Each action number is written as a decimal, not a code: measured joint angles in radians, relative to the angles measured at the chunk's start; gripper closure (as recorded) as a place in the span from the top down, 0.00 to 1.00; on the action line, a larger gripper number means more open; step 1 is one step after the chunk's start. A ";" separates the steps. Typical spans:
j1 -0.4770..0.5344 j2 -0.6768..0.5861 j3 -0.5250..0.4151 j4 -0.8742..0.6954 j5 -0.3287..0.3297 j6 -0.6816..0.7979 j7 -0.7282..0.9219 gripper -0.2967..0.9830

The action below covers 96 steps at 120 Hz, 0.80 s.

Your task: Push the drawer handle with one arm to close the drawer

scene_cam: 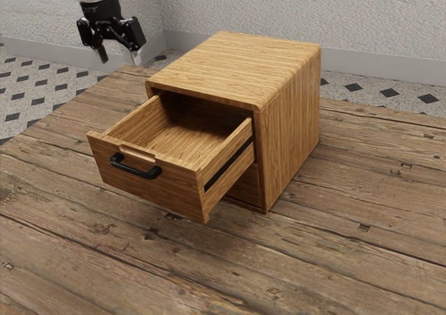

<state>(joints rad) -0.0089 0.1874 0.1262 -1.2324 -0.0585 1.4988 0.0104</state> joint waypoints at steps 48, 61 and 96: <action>0.008 -0.124 -0.042 0.105 -0.012 -0.062 0.012 0.77; 0.021 -0.151 -0.108 0.105 -0.013 -0.113 0.008 0.77; 0.041 -1.224 -0.241 -1.321 0.038 0.038 -0.078 0.72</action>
<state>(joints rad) 0.0325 -1.0368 -0.1151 -2.5536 -0.0208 1.5365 -0.0672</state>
